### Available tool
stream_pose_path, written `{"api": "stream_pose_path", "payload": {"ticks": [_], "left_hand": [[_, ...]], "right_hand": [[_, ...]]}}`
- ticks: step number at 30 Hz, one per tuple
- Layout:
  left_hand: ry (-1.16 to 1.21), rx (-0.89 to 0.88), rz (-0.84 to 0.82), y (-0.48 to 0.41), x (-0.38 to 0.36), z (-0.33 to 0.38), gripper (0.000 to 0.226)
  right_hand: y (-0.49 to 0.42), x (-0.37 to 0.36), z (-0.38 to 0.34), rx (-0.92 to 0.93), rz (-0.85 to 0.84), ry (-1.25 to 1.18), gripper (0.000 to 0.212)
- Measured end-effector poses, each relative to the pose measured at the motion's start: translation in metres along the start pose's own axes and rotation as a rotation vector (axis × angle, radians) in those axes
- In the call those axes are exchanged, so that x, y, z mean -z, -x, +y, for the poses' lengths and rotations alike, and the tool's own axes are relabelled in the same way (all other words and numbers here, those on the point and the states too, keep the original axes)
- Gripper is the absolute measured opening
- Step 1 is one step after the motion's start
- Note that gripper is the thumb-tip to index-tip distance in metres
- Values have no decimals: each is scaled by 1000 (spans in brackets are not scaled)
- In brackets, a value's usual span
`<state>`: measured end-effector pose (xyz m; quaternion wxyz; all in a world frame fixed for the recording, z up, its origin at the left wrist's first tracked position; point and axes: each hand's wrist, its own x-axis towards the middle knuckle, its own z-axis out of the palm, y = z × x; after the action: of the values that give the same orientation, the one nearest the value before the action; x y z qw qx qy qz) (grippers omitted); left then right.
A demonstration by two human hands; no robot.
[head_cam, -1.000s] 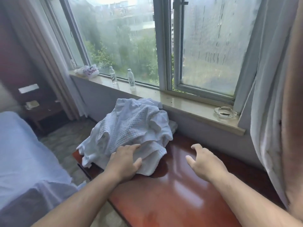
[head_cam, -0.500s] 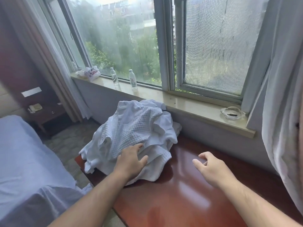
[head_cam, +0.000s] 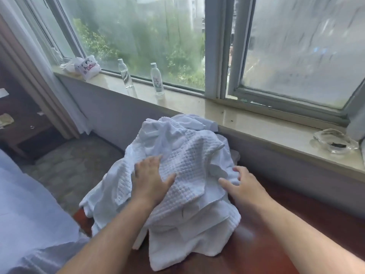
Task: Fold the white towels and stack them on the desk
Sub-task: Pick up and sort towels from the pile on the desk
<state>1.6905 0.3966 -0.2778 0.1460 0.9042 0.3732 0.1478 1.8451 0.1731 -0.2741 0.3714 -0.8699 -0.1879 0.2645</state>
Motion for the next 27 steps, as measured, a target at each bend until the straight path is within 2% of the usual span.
{"api": "stream_pose_path", "payload": {"ticks": [4,8,11,14,16,20,24,27], "left_hand": [[-10,164,34,-45,-6,-43,96],[200,376,-162,-75,-19,-71,125],[341,537,-293,-97,-30,-75,137],[321,618,-329,-109,-43,-70,138],[334,646,-283,-113,-49,-72,129],[430,621,-197,-112,-56,-81,94],[401,531,-171,-111,-51,-70,58],[405,464,-175,-108,-42,-70,31]], "right_hand": [[-51,-31,-46,59,135,63,97],[-95,-56,-84,59,224,201,113],[-125,-70,-97,-100,158,134,124],[-143,-81,-92,-211,74,133,129],[-150,-82,-86,-210,83,149,126],[-156,-87,-78,-158,120,103,114],[-153,-96,-74,-66,236,119,90],[-146,-92,-70,-13,260,3,68]]}}
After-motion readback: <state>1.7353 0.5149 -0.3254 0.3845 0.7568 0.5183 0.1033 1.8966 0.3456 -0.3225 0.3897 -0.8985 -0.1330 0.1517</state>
